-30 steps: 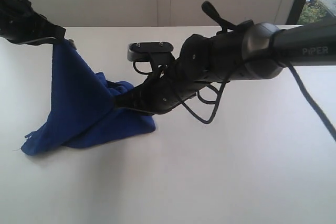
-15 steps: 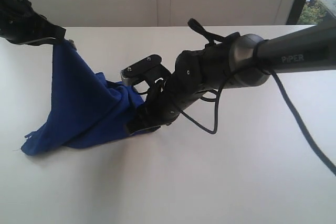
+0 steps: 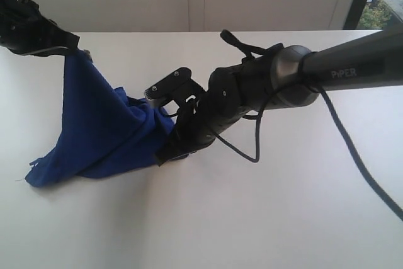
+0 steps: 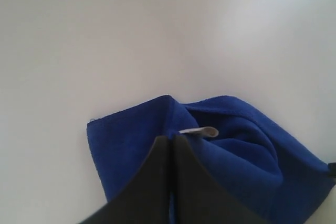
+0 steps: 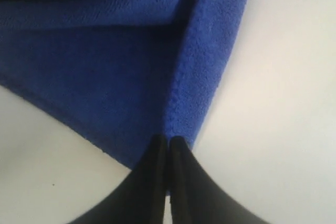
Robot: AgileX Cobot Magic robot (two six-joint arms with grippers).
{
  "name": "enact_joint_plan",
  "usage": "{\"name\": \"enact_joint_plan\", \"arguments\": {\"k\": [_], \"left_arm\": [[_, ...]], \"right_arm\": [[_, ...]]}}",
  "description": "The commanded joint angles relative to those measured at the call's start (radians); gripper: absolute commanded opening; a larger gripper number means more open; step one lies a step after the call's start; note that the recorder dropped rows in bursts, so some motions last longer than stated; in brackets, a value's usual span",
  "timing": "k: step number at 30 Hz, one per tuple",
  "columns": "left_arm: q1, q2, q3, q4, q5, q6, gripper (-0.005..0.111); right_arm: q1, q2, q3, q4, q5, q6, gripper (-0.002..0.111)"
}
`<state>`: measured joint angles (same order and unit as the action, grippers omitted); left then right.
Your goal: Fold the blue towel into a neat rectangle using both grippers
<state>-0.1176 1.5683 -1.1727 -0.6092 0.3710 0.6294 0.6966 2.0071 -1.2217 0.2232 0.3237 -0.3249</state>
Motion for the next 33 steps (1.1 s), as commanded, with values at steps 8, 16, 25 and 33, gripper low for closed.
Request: {"name": "enact_joint_plan", "arguments": {"k": [8,16,25,33], "left_arm": [[0.003,-0.008,0.007,-0.011,0.077,-0.001,0.0],[0.082,-0.213,0.007,-0.005,0.248,-0.004,0.0],[0.155,-0.481,0.007,0.227,0.528,-0.122,0.0],[0.155,-0.781,0.007,0.532,0.638,-0.393,0.0]], "right_arm": [[-0.13,-0.211,0.002,-0.027,0.083,0.173,0.0],[-0.27,-0.497,0.002,-0.198,0.359,0.173,0.0],[-0.278,-0.825,0.002,-0.304,0.588,0.175,0.0],[-0.278,-1.169,0.002,-0.312,0.748,0.175,0.0]]}}
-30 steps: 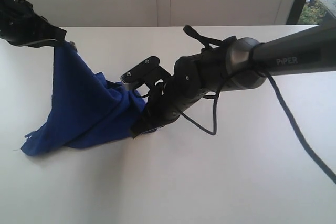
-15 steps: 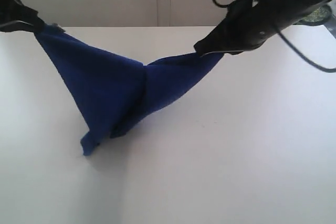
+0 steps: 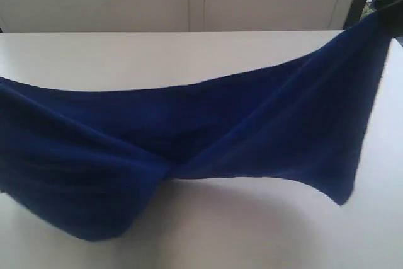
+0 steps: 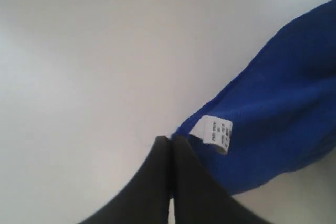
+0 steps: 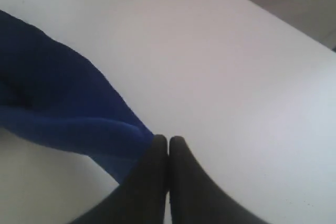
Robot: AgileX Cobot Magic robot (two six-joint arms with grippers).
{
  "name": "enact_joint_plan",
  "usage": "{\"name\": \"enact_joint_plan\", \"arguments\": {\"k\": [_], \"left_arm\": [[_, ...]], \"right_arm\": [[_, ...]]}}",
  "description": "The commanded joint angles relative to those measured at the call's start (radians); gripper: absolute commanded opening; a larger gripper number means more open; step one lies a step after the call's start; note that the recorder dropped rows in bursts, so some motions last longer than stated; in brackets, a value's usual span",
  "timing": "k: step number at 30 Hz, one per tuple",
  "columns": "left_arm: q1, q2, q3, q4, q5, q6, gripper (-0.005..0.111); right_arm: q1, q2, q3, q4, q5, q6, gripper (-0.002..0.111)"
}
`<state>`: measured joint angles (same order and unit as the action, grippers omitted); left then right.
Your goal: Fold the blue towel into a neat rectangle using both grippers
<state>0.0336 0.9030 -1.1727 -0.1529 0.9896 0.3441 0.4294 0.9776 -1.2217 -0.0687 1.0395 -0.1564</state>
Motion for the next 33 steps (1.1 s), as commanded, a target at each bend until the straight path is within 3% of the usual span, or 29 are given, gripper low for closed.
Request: {"name": "enact_joint_plan", "arguments": {"k": [1,8,17,25,33], "left_arm": [[0.004,-0.145,0.007,0.079,0.009,-0.124,0.0],[0.004,-0.108,0.009,0.079,-0.021,-0.214,0.0],[0.004,0.317,0.009,0.058,-0.146,-0.216,0.0],[0.002,0.713,0.009,-0.043,-0.389,-0.214,0.0],[0.002,0.878,0.009,-0.229,-0.556,-0.074,0.0]], "right_arm": [[-0.01,-0.173,0.002,-0.03,0.031,0.017,0.0],[-0.01,-0.178,0.021,-0.253,0.063,0.234,0.0],[-0.01,0.193,0.153,-0.343,-0.157,0.305,0.0],[-0.049,0.554,0.164,-0.65,-0.423,0.585,0.0],[-0.139,0.718,0.158,-0.676,-0.591,0.668,0.0]]}}
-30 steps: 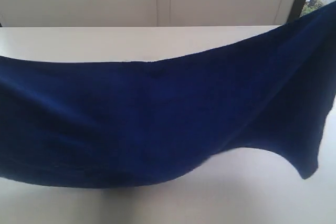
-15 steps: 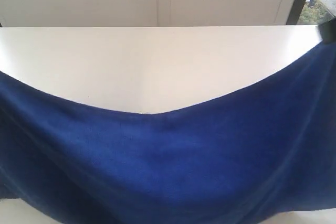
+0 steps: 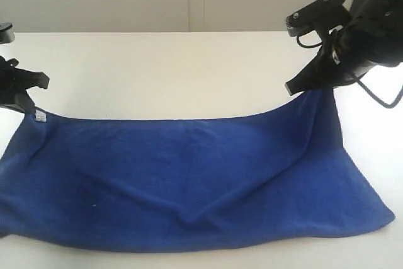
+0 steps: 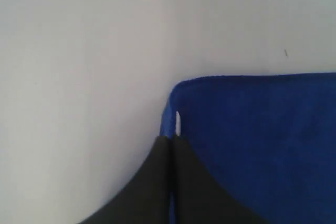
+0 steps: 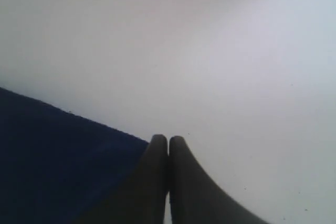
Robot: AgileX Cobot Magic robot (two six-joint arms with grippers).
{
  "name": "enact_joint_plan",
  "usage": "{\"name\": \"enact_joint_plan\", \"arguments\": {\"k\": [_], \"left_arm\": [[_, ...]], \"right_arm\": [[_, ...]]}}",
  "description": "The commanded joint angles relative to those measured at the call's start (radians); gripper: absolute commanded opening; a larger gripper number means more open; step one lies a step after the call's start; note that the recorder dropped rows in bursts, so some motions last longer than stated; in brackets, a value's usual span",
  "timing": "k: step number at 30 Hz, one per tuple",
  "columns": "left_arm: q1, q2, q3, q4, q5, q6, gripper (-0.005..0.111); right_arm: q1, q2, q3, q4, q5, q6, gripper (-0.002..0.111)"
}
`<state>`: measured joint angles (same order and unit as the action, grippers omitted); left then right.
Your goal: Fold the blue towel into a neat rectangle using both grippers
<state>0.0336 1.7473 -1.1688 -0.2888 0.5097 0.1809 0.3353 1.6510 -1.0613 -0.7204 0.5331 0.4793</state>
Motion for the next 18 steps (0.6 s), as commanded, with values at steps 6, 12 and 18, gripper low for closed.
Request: {"name": "enact_joint_plan", "arguments": {"k": [6,12,18], "left_arm": [[0.002,0.04,0.003,-0.11,-0.249,0.107,0.0],[0.002,0.077,0.003,-0.11,-0.416,0.105,0.0],[0.002,0.145,0.003,-0.112,-0.523,0.103,0.0]], "right_arm": [[-0.123,0.094,-0.07,-0.024,-0.13,0.048,0.0],[-0.179,0.174,-0.147,-0.021,-0.185,0.057,0.0],[-0.217,0.28,-0.205,-0.019,-0.241,0.077,0.0]]}}
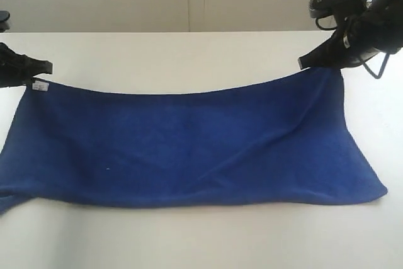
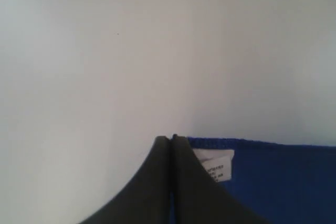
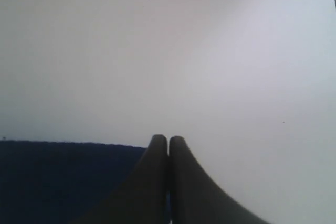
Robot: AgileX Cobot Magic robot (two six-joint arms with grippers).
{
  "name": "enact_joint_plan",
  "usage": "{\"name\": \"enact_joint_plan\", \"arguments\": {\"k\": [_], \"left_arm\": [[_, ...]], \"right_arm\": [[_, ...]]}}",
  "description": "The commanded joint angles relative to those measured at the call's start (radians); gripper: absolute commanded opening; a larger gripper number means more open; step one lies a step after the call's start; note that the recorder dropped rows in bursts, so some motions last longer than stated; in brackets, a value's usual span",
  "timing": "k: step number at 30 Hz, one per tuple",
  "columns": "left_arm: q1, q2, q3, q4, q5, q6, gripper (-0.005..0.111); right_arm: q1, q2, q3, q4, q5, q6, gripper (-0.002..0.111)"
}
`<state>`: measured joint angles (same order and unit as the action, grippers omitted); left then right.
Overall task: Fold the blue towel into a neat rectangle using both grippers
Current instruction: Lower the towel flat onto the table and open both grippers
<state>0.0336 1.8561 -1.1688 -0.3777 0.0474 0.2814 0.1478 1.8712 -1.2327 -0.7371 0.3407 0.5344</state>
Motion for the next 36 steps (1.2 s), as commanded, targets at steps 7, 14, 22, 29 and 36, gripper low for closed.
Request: {"name": "enact_joint_plan", "arguments": {"k": [7,14,22,29,36], "left_arm": [[0.002,0.095,0.003,-0.027,-0.139,-0.024,0.0],[0.002,0.106,0.003,-0.027,-0.219,-0.024,0.0],[0.002,0.113,0.003,-0.027,-0.243,-0.024,0.0],[0.002,0.123,0.003,-0.027,-0.246,-0.024,0.0],[0.002,0.123,0.003,-0.027,-0.242,-0.024,0.029]], "right_arm": [[-0.038,0.15,-0.074,-0.002,-0.127,0.03,0.0],[-0.042,0.196,-0.095,-0.002,-0.146,0.03,0.0],[-0.056,0.231,-0.106,-0.002,-0.185,0.03,0.0],[-0.058,0.237,-0.106,-0.002,-0.232,0.03,0.0],[-0.058,0.237,-0.106,-0.002,-0.235,0.029,0.031]]}}
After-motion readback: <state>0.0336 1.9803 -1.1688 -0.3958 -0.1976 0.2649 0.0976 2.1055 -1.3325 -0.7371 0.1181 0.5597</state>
